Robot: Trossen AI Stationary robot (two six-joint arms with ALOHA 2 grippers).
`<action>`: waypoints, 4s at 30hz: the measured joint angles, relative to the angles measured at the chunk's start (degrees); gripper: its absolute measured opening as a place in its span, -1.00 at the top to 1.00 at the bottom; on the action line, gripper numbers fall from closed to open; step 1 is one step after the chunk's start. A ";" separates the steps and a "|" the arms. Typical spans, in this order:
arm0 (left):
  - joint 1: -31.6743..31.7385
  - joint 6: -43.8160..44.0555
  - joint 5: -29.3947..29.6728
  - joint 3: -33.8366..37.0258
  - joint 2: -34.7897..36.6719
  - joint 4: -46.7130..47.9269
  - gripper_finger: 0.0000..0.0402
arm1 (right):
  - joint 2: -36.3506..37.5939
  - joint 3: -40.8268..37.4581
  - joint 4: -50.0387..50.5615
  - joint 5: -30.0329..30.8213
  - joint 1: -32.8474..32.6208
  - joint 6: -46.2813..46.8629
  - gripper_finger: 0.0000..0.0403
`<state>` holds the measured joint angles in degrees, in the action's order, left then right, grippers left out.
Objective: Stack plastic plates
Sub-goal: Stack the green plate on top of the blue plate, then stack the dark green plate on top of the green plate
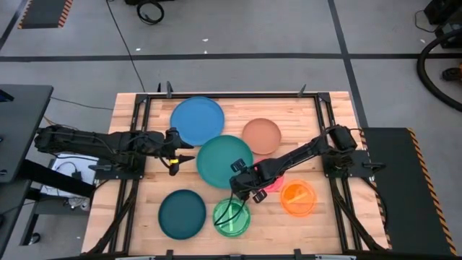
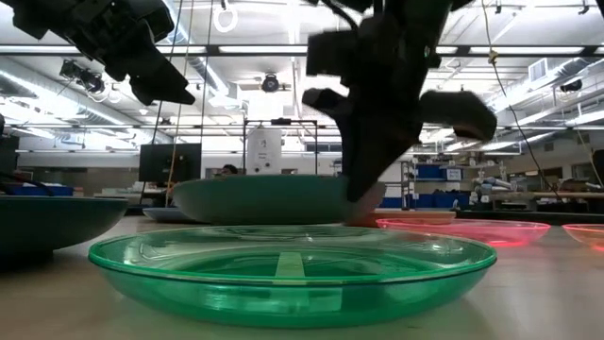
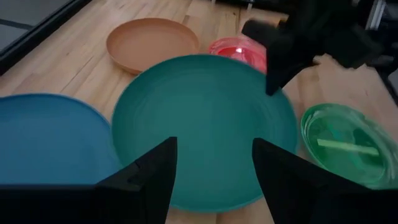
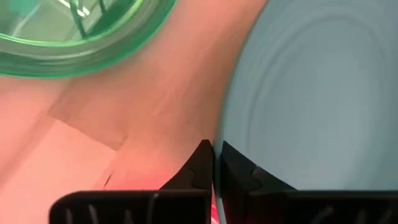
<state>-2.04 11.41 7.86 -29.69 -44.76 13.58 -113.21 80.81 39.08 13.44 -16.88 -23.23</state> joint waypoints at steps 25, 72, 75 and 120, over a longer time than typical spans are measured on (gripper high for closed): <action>-0.03 6.38 0.07 -4.27 6.17 6.27 -0.08 | -1.72 8.33 -5.76 -1.74 9.73 -17.46 0.90; 0.00 17.23 5.46 -4.18 0.99 12.65 -0.08 | -21.75 30.23 -3.79 -10.23 26.77 -29.35 0.78; -0.04 18.00 5.46 -4.18 0.99 13.10 -0.08 | -21.73 30.25 -3.49 -10.07 26.72 -28.90 0.69; -5.71 11.67 6.51 -4.27 0.88 20.36 -0.08 | -14.08 30.21 -1.82 -16.10 6.57 -8.39 0.30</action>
<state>-7.76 23.08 14.37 -33.95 -43.88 33.93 -127.28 111.02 37.26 -2.65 -10.31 -31.62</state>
